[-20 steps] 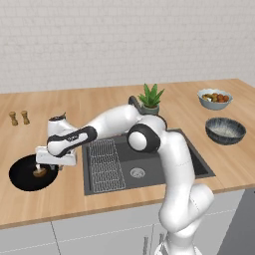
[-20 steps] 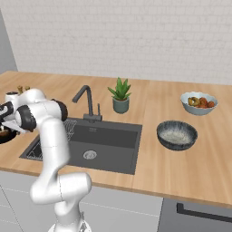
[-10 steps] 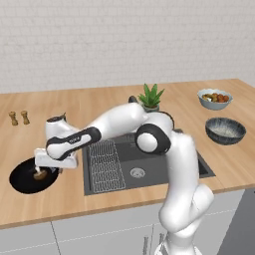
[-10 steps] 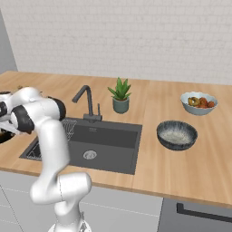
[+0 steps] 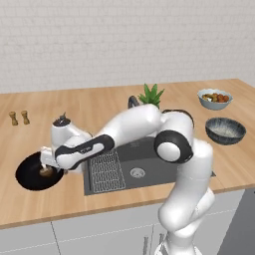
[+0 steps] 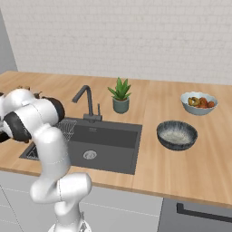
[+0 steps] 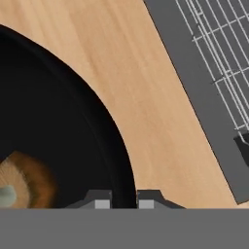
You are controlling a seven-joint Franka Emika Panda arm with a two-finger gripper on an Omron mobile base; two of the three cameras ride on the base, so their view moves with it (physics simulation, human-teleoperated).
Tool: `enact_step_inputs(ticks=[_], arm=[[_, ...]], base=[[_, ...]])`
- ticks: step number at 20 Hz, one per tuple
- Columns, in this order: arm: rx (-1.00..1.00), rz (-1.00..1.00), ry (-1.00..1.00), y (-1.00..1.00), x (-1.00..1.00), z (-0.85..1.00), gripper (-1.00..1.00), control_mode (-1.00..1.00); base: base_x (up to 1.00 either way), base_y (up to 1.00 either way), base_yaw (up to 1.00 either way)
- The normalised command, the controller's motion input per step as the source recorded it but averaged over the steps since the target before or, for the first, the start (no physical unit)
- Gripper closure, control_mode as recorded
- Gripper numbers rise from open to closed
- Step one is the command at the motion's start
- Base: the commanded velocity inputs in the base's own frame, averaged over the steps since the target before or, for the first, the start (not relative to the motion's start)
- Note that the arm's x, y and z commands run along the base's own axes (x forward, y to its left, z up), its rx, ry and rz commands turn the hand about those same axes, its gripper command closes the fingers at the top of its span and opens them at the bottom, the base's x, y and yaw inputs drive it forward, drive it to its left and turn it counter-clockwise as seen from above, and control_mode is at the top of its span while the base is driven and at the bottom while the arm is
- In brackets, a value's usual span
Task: Pick the mushroom from the sink and place it in the bowl. Then pick the bowl and place it in the microwave. Then close the microwave door and press the start button.
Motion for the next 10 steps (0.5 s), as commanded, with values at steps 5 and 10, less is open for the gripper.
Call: enact_step_inputs(ticks=[5,10], arm=[[0.15,-0.28,-0.06,-0.33,-0.3,0.78,1.0,-1.0],[0.02,-0.23,0.0,-0.32,-0.28,0.93,1.0,-1.0]], base=[[0.0,0.0,0.0],[0.0,0.0,0.0]])
